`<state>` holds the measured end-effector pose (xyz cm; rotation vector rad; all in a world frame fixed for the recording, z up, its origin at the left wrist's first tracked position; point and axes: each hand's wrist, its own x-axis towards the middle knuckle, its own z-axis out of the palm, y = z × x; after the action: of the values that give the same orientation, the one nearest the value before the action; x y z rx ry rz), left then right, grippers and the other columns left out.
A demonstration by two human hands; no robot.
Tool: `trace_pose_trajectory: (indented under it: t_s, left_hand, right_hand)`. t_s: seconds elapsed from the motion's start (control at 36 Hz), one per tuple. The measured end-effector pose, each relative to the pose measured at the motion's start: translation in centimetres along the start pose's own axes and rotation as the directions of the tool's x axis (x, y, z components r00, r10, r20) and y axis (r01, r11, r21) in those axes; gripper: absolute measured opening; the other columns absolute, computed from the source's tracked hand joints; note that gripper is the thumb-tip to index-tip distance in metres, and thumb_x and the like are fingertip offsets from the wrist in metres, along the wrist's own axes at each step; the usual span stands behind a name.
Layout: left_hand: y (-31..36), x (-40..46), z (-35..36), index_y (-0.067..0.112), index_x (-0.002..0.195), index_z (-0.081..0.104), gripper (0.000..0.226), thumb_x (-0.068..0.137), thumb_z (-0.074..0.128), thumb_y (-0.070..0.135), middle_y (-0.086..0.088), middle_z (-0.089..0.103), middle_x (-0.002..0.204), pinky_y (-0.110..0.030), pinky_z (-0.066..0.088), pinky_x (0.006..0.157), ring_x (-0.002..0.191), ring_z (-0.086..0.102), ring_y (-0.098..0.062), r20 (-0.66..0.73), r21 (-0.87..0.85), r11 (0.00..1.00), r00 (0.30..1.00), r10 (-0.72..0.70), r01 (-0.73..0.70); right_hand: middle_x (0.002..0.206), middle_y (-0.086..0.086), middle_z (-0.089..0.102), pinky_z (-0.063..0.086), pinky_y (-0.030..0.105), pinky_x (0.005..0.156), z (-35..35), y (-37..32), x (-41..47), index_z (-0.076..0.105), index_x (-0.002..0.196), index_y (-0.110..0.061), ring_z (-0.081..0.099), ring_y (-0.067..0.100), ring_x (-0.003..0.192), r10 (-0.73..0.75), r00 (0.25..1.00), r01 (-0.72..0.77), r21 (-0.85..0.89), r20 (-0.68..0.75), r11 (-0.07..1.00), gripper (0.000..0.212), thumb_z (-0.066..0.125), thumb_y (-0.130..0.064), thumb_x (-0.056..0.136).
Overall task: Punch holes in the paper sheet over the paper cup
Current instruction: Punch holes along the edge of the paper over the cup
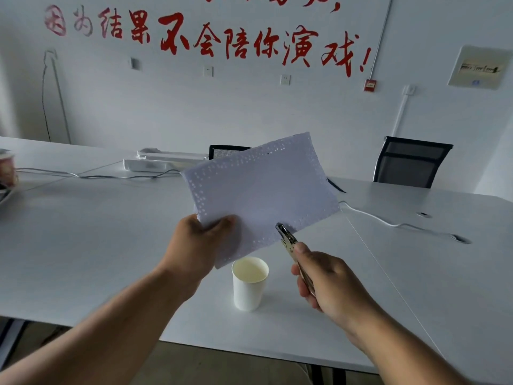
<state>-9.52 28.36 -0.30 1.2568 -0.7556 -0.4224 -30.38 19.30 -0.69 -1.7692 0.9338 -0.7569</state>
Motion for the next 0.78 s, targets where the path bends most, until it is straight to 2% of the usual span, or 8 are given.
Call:
trace_pose_trajectory:
  t_s: [0.17,0.28,0.36,0.42,0.5,0.64,0.78]
  left_hand:
    - [-0.5,0.5,0.0,0.01,0.075,0.073,0.023,0.078,0.07,0.032,0.007,0.067,0.065,-0.025,0.048,0.059,0.06,0.059,-0.011,-0.001,0.008,1.0,1.0,-0.01,0.01]
    - [-1.1,0.8,-0.1,0.002,0.091,0.077,0.033,0.079,0.071,0.032,-0.001,0.074,0.08,-0.033,0.053,0.071,0.073,0.065,-0.017,-0.009,0.004,1.0,1.0,-0.03,0.03]
    - [-1.6,0.9,-0.2,-0.001,0.088,0.074,0.034,0.079,0.07,0.032,-0.002,0.069,0.076,-0.034,0.048,0.068,0.071,0.06,-0.02,-0.016,0.012,0.999,0.999,-0.031,0.031]
    - [-1.9,0.9,-0.3,0.0,0.084,0.073,0.032,0.08,0.069,0.032,-0.001,0.066,0.073,-0.033,0.046,0.066,0.069,0.058,-0.02,-0.016,0.021,0.999,0.999,-0.033,0.033]
    - [-2.5,1.2,-0.7,-0.008,0.088,0.069,0.038,0.08,0.068,0.029,-0.006,0.064,0.075,-0.035,0.044,0.068,0.071,0.055,-0.021,-0.025,0.031,0.998,0.999,-0.045,0.046]
    - [-3.9,1.5,-1.8,-0.003,0.094,0.075,0.033,0.078,0.066,0.024,-0.009,0.074,0.085,-0.039,0.051,0.077,0.08,0.066,-0.025,-0.062,0.048,0.994,0.993,-0.1,0.103]
    - [-4.9,1.3,-2.5,-0.001,0.088,0.076,0.031,0.076,0.064,0.024,-0.006,0.073,0.077,-0.035,0.05,0.072,0.074,0.064,-0.023,-0.115,0.103,0.988,0.988,-0.106,0.118]
  right_hand:
    - [0.054,-0.004,0.058,0.045,0.037,0.067,0.2,0.6,0.9,0.07,0.084,-0.007,0.054,0.017,0.059,-0.014,1.0,0.014,0.011,-0.019,1.0,0.061,0.051,-0.064,0.093]
    - [0.052,-0.005,0.056,0.046,0.038,0.067,0.5,1.2,1.4,0.068,0.077,-0.012,0.052,0.017,0.057,-0.023,1.0,0.023,0.007,-0.014,1.0,0.057,0.052,-0.064,0.093]
    - [0.052,-0.006,0.057,0.05,0.039,0.073,0.6,1.8,1.6,0.069,0.08,-0.007,0.054,0.019,0.062,-0.015,1.0,0.015,0.017,-0.007,1.0,0.062,0.053,-0.066,0.091]
    - [0.053,-0.005,0.057,0.049,0.039,0.072,0.7,2.0,1.8,0.069,0.082,-0.006,0.054,0.019,0.062,-0.009,1.0,0.009,0.016,-0.001,1.0,0.063,0.053,-0.066,0.091]
    - [0.053,-0.004,0.058,0.046,0.037,0.068,0.9,1.9,2.1,0.07,0.083,-0.006,0.054,0.019,0.061,0.012,1.0,-0.012,-0.014,0.016,1.0,0.063,0.052,-0.066,0.092]
    - [0.051,-0.004,0.058,0.044,0.036,0.067,2.0,1.7,2.8,0.07,0.076,-0.013,0.053,0.019,0.059,0.069,0.996,-0.066,-0.041,0.062,0.997,0.057,0.053,-0.066,0.091]
    - [0.05,-0.004,0.057,0.044,0.034,0.066,3.0,1.9,3.0,0.067,0.073,-0.016,0.051,0.019,0.058,0.096,0.992,-0.089,-0.077,0.088,0.993,0.054,0.053,-0.065,0.092]
